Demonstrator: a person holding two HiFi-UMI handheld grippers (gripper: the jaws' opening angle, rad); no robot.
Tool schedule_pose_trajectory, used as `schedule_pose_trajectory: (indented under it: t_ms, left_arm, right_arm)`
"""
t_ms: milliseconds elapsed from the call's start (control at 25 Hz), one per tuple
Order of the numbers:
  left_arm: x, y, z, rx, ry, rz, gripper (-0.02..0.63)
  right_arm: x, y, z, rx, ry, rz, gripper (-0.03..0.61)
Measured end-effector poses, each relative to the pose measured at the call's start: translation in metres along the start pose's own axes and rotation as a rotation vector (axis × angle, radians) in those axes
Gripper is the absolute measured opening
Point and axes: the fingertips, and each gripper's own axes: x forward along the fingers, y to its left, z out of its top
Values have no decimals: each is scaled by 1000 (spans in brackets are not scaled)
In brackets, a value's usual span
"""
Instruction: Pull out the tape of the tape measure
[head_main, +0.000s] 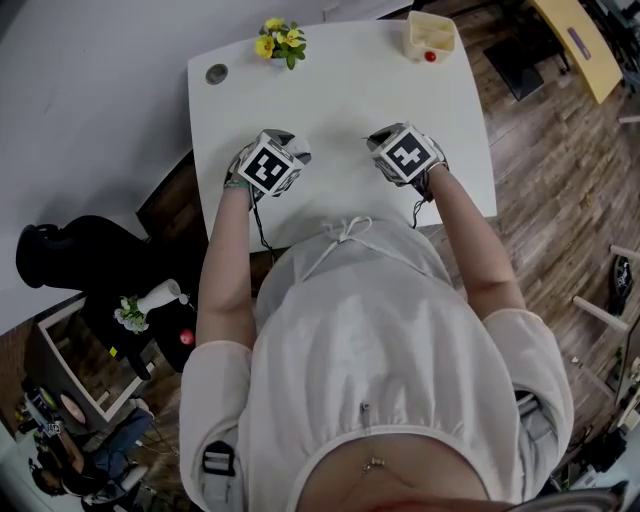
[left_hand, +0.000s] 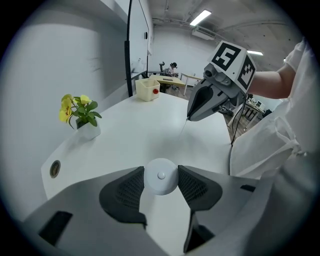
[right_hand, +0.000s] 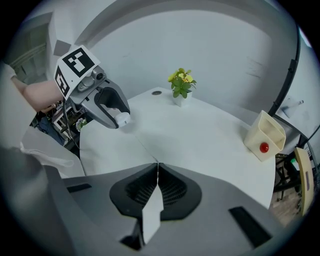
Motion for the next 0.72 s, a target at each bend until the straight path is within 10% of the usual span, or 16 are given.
schedule_pose_trajectory:
  t_ms: [720]
  left_arm:
    - [-7, 10, -25, -124, -6, 40, 227]
  right_arm:
    - [-1, -23, -38, 134, 48, -62, 12]
